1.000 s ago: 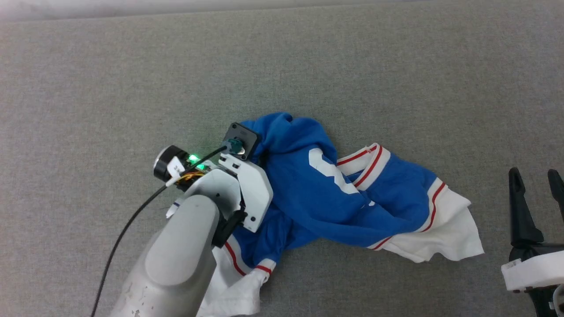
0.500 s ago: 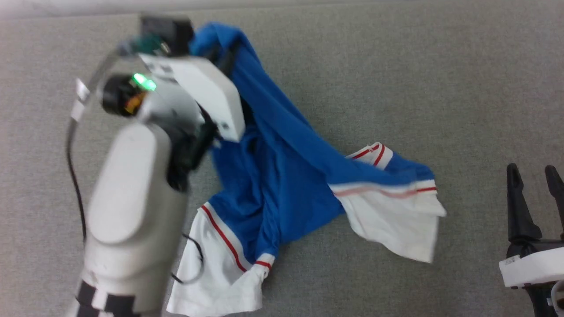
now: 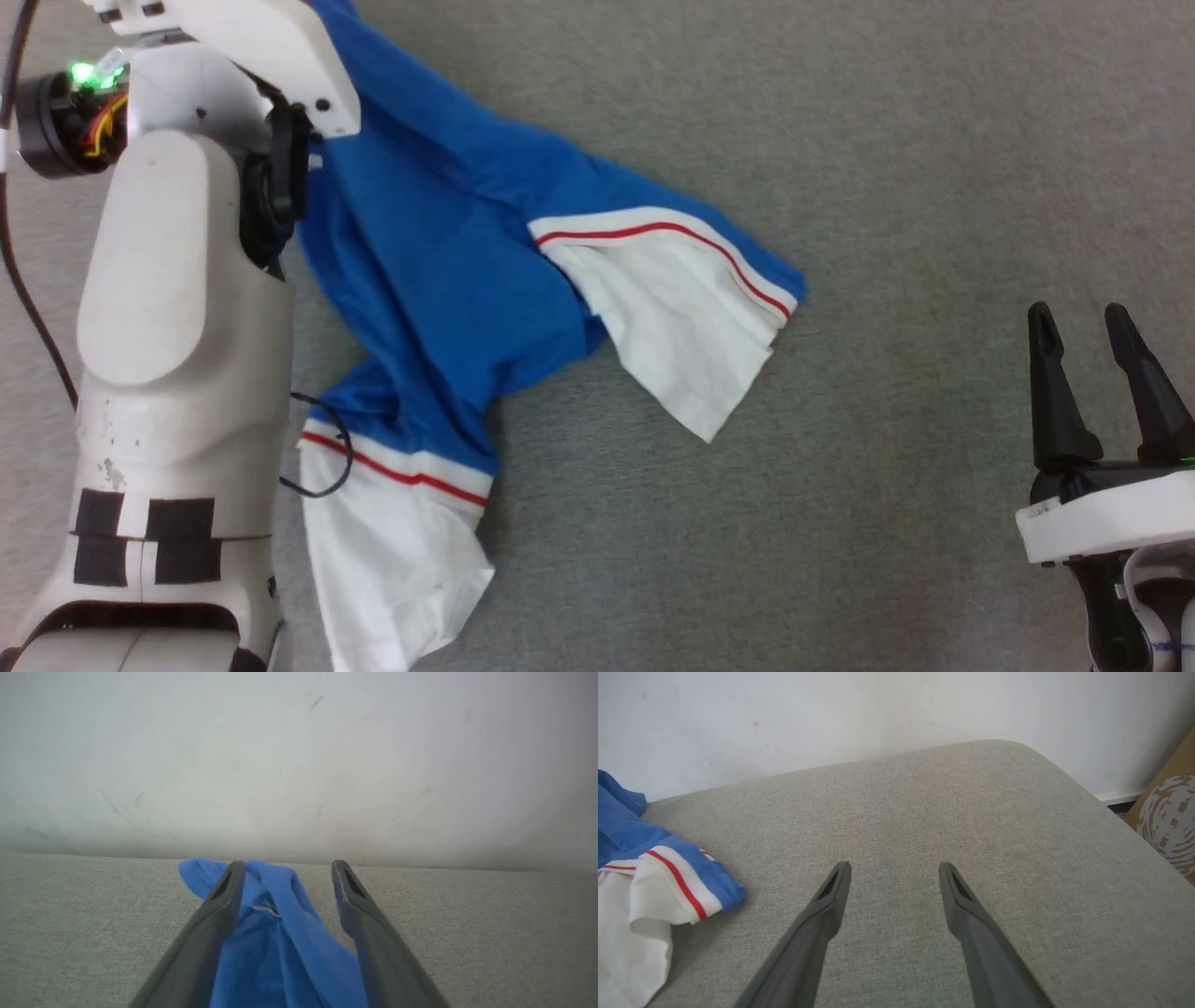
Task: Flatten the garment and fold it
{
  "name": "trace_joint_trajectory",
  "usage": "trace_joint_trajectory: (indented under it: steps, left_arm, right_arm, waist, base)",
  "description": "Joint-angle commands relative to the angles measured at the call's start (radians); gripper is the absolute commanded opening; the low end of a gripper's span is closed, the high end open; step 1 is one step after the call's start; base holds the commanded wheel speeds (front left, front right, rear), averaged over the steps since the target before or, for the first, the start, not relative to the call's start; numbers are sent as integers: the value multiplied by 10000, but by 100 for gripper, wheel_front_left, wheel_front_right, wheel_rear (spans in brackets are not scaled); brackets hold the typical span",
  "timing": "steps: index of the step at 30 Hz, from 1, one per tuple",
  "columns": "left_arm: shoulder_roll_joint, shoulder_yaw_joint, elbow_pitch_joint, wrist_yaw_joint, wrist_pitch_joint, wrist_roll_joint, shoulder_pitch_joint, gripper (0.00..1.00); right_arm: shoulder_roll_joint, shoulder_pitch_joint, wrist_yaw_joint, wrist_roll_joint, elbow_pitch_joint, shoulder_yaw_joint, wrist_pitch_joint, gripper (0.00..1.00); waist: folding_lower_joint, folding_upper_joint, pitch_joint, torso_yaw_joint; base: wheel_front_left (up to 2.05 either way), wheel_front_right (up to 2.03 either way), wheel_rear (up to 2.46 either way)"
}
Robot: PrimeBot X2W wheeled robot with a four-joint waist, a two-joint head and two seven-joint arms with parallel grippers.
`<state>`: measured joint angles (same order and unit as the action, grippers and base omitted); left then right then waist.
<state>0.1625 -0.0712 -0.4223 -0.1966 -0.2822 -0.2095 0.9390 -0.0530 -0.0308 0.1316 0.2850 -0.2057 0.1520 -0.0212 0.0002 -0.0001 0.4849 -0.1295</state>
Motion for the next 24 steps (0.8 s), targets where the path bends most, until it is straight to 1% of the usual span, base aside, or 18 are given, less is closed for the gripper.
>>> trace_joint_trajectory:
  steps: [1,3,7,11,14,18,20,24]
  left_arm:
    - [9,26,-106,-48,153,50,107,100]
    - [5,26,-350,21,385,-6,119,100]
    - [-13,-70,-292,476,1204,-167,237,100]
    - [-108,-314,354,1097,2447,-293,-42,100]
    - [-206,-545,1098,1424,3122,-366,-847,100]
    - [-341,-751,2504,1488,3633,-492,-2611,100]
    - [-343,-788,3328,1402,3926,-495,-3694,100]
    - [-367,-810,5096,1192,4837,-473,-6182,100]
  right_arm:
    - [28,-160,-9,73,74,-23,105,100]
    - [28,-201,-9,60,216,-7,173,100]
    - [28,-212,-9,-47,349,12,202,100]
    - [28,-105,-9,-201,359,74,138,100]
    - [28,135,-9,-299,299,118,-23,100]
    - [28,602,-9,-362,119,204,-294,100]
    - [28,835,-9,-372,13,204,-427,100]
    - [28,1196,-9,-336,-160,96,-642,100]
  waist:
    - [-2,1,457,-452]
    - [-2,1,479,-444]
    - [-2,1,247,-247]
    - [-2,1,-365,135]
    - [-2,1,-979,487]
    - [-2,1,-1760,967]
    - [-2,1,-2089,1167]
    - [-2,1,-2536,1394]
  base:
    - [0,0,0]
    - [0,0,0]
    - [0,0,0]
    - [0,0,0]
    - [0,0,0]
    - [0,0,0]
    - [0,0,0]
    - [0,0,0]
